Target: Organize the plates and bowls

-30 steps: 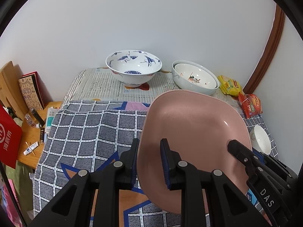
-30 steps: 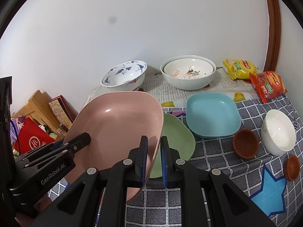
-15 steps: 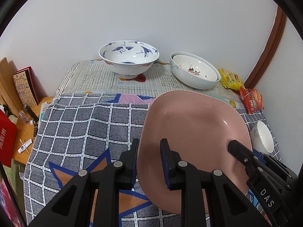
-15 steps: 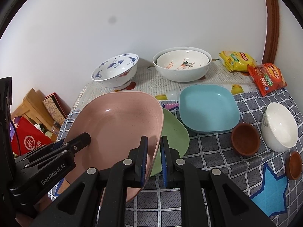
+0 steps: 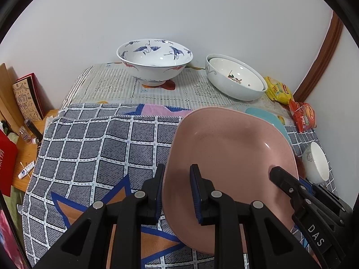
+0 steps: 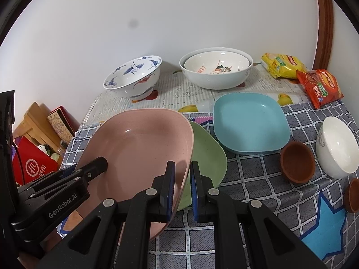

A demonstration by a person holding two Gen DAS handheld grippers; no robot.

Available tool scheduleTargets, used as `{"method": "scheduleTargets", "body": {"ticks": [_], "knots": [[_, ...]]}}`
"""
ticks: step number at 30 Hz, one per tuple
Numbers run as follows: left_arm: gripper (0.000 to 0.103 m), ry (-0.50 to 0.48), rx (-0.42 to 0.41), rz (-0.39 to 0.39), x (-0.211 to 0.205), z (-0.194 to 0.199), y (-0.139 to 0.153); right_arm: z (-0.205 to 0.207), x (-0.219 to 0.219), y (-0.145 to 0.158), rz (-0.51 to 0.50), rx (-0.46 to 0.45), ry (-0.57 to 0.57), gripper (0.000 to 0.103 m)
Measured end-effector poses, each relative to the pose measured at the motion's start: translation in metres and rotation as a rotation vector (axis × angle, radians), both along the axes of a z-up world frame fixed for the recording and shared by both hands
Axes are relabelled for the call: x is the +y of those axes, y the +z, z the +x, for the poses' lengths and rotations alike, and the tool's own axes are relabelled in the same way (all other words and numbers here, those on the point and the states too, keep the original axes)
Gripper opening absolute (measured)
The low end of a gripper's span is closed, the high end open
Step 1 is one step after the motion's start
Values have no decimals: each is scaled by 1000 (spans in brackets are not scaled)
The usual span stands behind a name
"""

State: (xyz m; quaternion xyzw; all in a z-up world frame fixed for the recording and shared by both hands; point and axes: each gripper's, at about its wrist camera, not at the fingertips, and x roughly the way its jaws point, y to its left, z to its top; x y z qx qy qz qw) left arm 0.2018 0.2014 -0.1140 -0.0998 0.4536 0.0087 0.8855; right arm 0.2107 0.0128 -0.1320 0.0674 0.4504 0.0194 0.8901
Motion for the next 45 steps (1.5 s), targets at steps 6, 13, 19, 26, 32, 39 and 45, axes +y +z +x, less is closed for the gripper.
{"method": "scheduleTargets", "body": {"ticks": [6, 13, 19, 26, 32, 39, 45], "knots": [[21, -3, 21, 0, 0, 4, -10, 4, -2, -9, -1, 20, -2, 13], [21, -7, 37, -3, -1, 9, -18, 9, -4, -20, 0, 47, -5, 13], [21, -9, 54, -7, 0, 13, -25, 13, -5, -28, -1, 64, -7, 13], [21, -11, 69, -12, 1, 17, -32, 17, -6, -35, -3, 80, -7, 13], [21, -11, 77, -18, 2, 18, -35, 20, -5, -43, 1, 101, -5, 14], [21, -23, 86, -21, -1, 19, -38, 27, -5, -46, -15, 105, 1, 14], [21, -38, 85, -23, -5, 22, -37, 41, -8, -42, -40, 91, 14, 14]]}}
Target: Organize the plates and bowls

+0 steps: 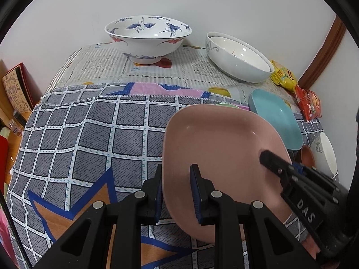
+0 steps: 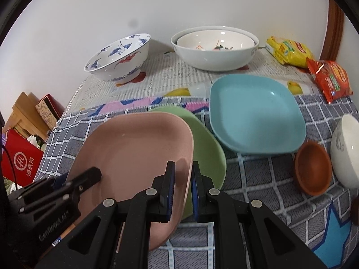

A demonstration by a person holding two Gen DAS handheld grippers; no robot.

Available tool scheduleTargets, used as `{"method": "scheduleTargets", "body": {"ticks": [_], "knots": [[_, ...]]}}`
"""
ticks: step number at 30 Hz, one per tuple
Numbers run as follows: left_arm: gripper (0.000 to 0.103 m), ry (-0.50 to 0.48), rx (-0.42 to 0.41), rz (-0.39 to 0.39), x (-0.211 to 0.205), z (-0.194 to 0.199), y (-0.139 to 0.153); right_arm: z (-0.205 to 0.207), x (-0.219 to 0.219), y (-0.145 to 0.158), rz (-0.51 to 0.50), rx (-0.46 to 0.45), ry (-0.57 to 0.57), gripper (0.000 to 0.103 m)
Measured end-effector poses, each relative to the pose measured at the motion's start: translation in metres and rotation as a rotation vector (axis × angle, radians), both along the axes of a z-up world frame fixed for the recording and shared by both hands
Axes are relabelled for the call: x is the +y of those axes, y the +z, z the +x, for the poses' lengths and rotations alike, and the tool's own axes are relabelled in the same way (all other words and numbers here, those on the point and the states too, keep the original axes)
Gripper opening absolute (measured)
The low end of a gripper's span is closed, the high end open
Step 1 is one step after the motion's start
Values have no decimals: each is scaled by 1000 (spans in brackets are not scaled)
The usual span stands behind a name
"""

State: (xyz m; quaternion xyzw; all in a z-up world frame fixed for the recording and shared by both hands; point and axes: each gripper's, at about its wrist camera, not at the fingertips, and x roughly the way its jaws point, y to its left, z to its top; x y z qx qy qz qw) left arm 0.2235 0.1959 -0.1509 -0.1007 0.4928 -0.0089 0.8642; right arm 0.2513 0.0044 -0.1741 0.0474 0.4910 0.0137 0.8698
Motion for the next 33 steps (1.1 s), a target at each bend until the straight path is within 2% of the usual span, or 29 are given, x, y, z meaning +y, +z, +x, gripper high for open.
{"method": "scheduleTargets", "body": {"ticks": [9, 13, 18, 23, 26, 28, 30, 33], "knots": [[21, -14, 14, -2, -9, 1, -4, 12, -13, -1, 40, -2, -17, 19], [21, -17, 19, 11, -13, 0, -5, 4, -18, 4, 49, -7, -23, 27], [22, -18, 17, 41, -16, -2, -4, -16, -25, 14, 82, -9, -18, 29], [30, -25, 29, 44, -20, -4, -3, -23, -28, 8, 105, 37, -10, 34], [35, -27, 23, 57, -22, -7, -1, -23, -29, 0, 92, 48, -22, 32], [35, -29, 19, 56, -22, -7, 0, -21, -29, -3, 100, 37, -19, 17], [35, -28, 16, 55, -21, -7, 0, -19, -26, -5, 99, 30, -10, 13], [35, -24, 15, 62, -21, -5, 0, -13, -22, -6, 35, 3, -15, 8]]}}
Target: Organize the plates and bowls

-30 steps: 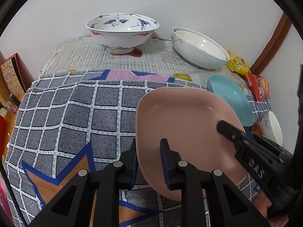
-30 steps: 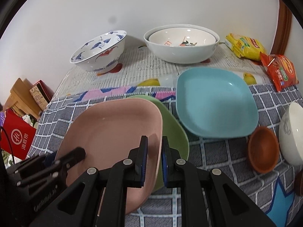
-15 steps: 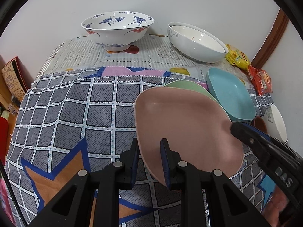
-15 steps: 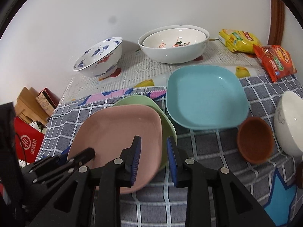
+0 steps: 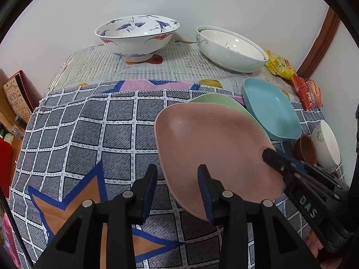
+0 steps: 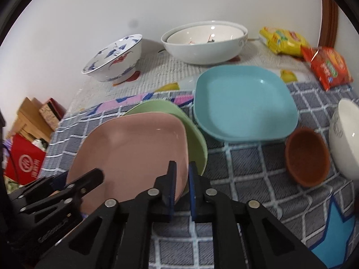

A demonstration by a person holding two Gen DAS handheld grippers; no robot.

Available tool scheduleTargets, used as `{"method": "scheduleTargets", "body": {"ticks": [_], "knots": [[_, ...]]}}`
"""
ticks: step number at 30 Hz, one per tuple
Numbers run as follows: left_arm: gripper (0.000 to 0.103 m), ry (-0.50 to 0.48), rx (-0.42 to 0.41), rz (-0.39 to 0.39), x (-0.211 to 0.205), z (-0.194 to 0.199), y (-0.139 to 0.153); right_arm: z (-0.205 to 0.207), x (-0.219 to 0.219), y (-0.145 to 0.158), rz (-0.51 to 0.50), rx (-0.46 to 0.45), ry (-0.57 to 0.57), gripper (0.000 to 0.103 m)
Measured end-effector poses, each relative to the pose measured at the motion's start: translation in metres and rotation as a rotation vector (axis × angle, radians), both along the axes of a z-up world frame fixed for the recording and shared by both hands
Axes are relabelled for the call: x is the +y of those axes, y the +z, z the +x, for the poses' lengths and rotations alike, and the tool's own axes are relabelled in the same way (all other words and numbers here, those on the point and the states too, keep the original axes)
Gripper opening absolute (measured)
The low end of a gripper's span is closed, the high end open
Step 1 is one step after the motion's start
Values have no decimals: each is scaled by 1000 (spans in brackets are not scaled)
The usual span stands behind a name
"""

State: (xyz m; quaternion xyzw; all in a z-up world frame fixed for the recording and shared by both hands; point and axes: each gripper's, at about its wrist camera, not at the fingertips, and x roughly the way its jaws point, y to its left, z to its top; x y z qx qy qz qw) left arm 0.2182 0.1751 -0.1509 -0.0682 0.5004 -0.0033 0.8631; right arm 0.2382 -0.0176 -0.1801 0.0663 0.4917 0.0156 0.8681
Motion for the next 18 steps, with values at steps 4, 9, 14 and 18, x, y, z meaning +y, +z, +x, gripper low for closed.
{"method": "scheduleTargets", "body": {"ticks": [4, 9, 14, 18], "knots": [[35, -7, -6, -1, -2, 1, 0, 7, 0, 1, -13, -16, 6, 6], [35, 3, 11, 8, -5, 2, -1, 20, -3, 7, 10, -39, 10, 6], [47, 19, -3, 37, -5, -4, 8, 21, -7, 19, 29, -51, 14, 12], [48, 17, -25, 46, -9, -12, 19, 4, -10, 29, 54, -59, 34, 18]]}}
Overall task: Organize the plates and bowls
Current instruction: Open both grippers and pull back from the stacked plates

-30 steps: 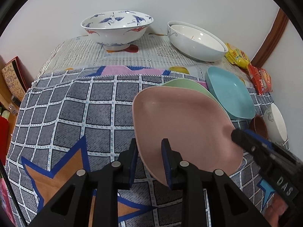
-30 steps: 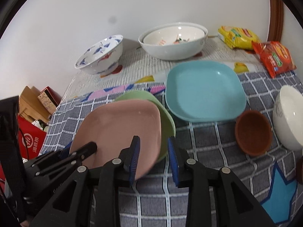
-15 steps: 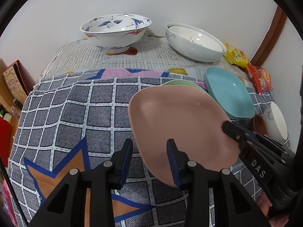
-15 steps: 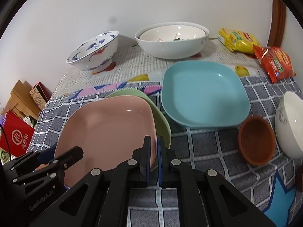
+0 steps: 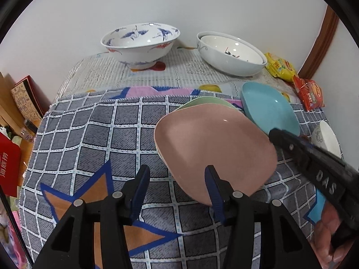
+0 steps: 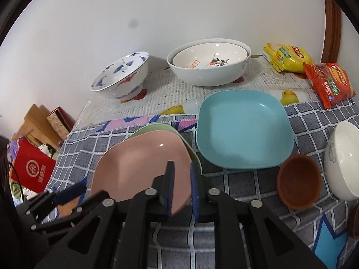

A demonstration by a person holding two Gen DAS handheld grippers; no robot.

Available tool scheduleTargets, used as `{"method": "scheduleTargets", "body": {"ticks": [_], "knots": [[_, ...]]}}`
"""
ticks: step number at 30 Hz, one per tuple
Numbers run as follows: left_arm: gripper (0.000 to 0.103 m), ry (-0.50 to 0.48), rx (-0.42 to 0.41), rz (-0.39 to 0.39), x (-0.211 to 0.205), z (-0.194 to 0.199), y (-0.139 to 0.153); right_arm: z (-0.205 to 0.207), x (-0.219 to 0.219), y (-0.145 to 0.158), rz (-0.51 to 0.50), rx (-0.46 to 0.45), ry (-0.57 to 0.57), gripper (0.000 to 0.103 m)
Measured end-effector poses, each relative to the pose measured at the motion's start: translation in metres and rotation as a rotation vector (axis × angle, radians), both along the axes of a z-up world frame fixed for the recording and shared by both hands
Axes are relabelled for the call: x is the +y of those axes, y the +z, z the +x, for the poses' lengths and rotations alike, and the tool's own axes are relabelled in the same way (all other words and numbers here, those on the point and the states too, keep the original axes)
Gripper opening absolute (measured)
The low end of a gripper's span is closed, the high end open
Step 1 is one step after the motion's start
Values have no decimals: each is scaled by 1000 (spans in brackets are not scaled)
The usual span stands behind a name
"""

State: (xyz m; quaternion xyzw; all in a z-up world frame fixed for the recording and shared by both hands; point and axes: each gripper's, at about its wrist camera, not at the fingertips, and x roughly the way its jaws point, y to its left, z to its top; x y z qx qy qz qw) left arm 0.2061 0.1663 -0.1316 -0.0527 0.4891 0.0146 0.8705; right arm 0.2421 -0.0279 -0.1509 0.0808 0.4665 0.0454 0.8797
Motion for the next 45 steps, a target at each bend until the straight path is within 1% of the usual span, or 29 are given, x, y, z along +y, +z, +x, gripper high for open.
{"method": "scheduleTargets", "body": {"ticks": [3, 7, 10, 13, 15, 18, 22, 26, 29, 35, 37, 42, 45], "knots": [[48, -9, -18, 6, -4, -8, 9, -12, -3, 4, 10, 10, 3, 22], [48, -4, -30, 15, -7, -20, 17, -26, -5, 2, 28, 38, 14, 22], [48, 2, -35, 21, -8, -26, 19, -34, -4, -1, 45, 39, 20, 22], [48, 12, -29, 21, -9, -29, 17, -32, -2, -7, 49, 49, 25, 22], [48, 12, -26, 16, -10, -29, 13, -31, 0, -9, 50, 37, 25, 21], [48, 15, -7, 17, -12, -25, 6, -25, -1, -14, 45, 45, 29, 20], [48, 15, 13, 18, -13, -16, -2, -15, -3, -23, 38, 65, 30, 20], [48, 10, 18, 21, -15, -10, -3, -7, -5, -30, 22, 93, 31, 20], [48, -7, 4, 27, -19, -7, 2, -8, -11, -21, 22, 77, 26, 20], [48, -54, -40, 56, -41, -4, 18, -17, -33, 10, -74, 7, -2, 23], [48, -66, -56, 58, -49, -5, 24, -24, -45, 21, -91, -11, -18, 33], [48, -92, -101, 63, -76, -11, 43, -46, -72, 45, -140, -66, -64, 46], [48, -106, -127, 73, -93, -19, 53, -62, -87, 58, -154, -95, -92, 47]]}}
